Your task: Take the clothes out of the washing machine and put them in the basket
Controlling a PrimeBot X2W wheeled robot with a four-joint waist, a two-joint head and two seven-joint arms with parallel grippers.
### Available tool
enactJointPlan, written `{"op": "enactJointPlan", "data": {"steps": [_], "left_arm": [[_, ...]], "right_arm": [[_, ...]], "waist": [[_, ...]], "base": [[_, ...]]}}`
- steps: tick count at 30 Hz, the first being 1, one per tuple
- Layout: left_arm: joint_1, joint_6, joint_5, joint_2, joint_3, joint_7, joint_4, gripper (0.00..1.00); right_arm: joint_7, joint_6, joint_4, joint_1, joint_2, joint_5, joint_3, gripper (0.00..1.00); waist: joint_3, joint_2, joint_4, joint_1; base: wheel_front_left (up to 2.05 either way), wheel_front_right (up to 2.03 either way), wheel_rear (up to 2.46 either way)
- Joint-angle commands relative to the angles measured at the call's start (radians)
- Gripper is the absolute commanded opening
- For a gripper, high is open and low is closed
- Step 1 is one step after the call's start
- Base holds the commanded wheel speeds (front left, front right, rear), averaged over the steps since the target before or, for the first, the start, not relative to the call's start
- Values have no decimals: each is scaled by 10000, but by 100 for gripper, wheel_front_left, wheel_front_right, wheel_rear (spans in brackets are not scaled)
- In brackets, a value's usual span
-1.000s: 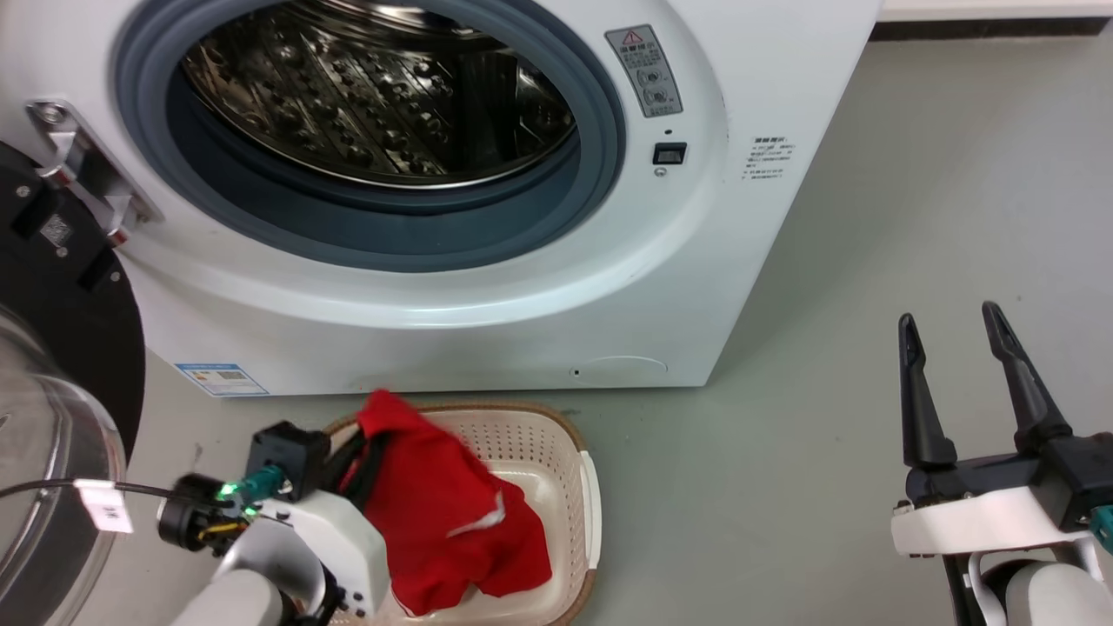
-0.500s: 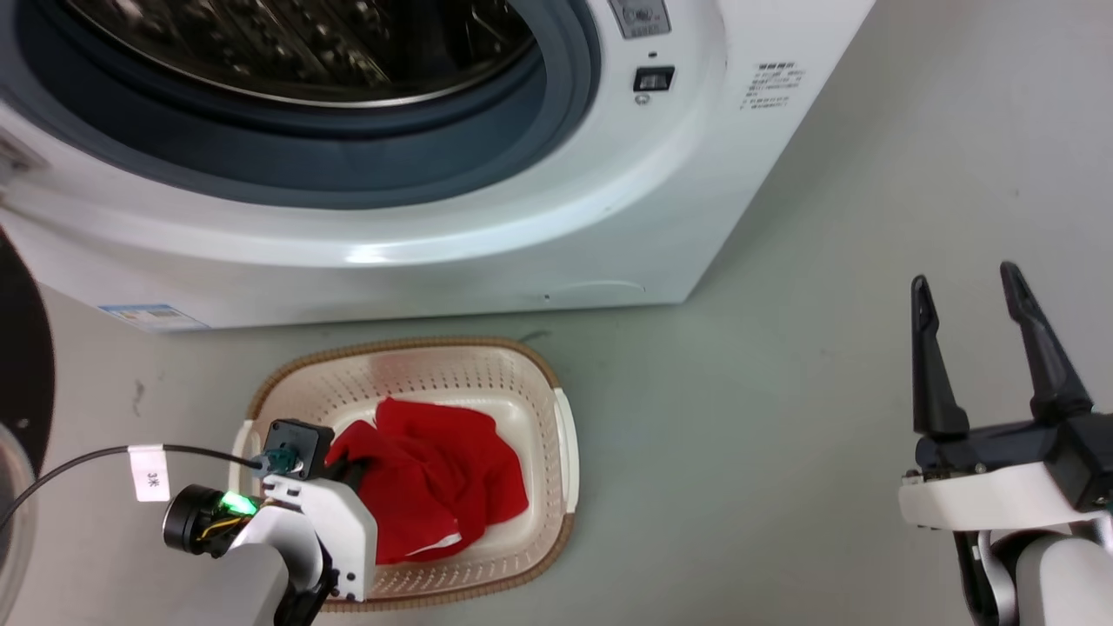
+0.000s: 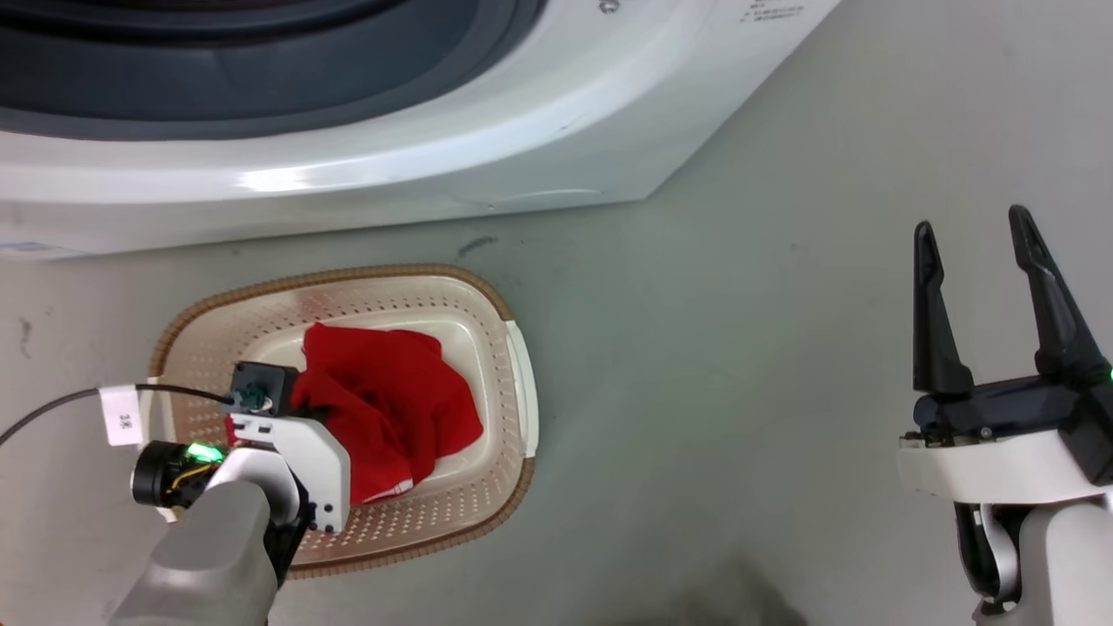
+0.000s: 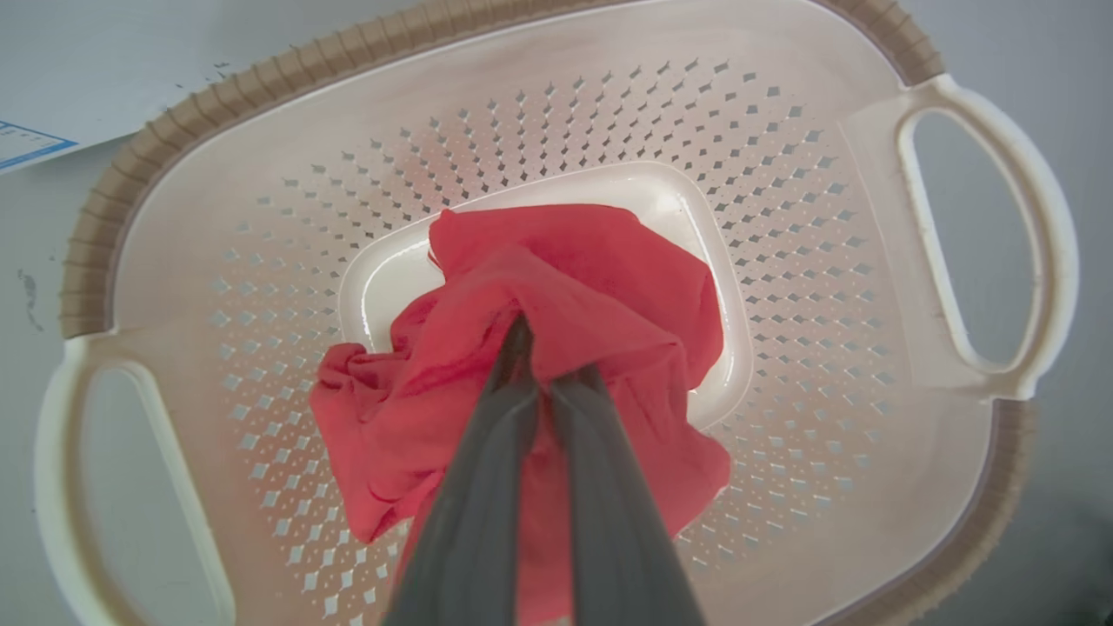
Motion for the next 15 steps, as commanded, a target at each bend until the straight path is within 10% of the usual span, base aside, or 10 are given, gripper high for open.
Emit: {"op": "enactJointPlan", "data": {"steps": [1, 15], "left_arm": [[-250, -18, -17, -43, 29, -123, 217, 0], [-1306, 181, -333, -148, 331, -662, 1315, 0]], "right_arm": [[-23, -7, -69, -186, 11, 62, 12, 100], [-23, -9, -303, -408, 11, 134, 16, 100]], "waist": [[359, 0, -237, -2], [1468, 0, -444, -2]], "base": [[0, 0, 0], [0, 0, 0]]}}
